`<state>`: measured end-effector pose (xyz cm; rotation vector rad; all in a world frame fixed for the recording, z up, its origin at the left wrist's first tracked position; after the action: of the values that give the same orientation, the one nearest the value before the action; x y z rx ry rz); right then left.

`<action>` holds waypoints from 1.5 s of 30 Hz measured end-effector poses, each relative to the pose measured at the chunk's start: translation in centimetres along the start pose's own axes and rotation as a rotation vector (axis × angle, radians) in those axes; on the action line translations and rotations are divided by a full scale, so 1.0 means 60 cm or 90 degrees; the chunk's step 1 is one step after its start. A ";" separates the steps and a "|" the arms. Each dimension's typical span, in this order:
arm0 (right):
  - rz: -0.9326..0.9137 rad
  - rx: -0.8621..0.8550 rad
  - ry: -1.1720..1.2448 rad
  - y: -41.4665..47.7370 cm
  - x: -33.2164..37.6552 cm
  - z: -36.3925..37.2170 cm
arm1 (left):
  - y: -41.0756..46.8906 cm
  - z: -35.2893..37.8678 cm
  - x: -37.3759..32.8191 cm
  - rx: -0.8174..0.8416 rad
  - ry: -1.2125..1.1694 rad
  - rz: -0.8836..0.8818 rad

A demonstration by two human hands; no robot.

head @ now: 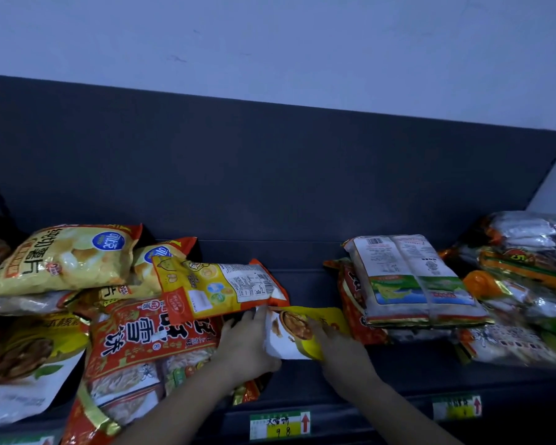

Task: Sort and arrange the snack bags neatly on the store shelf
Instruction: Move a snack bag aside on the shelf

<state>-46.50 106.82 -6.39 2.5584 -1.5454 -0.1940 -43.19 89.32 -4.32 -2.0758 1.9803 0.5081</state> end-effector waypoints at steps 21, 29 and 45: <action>-0.257 -0.556 0.449 0.168 0.058 -0.148 | -0.048 -0.213 0.045 -0.132 -0.995 -0.415; 0.249 0.075 1.278 0.156 0.321 -0.191 | -0.188 -0.273 0.134 -0.474 -0.992 -0.355; -0.128 0.360 1.115 0.019 0.868 -0.222 | -0.604 -0.405 0.469 -0.655 -0.767 -0.503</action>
<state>-20.96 60.91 5.09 1.7252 -0.5424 2.0043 -4.11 56.19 3.99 -1.8230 0.1282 2.1243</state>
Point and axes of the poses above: each hand's wrist, its own y-axis towards the middle knuckle, its own z-axis out of the palm, x = y × z, the point moved 2 cm from there along y, towards the middle knuckle, and after that the axes turned 11 degrees about -x, right-handed, at the moved point
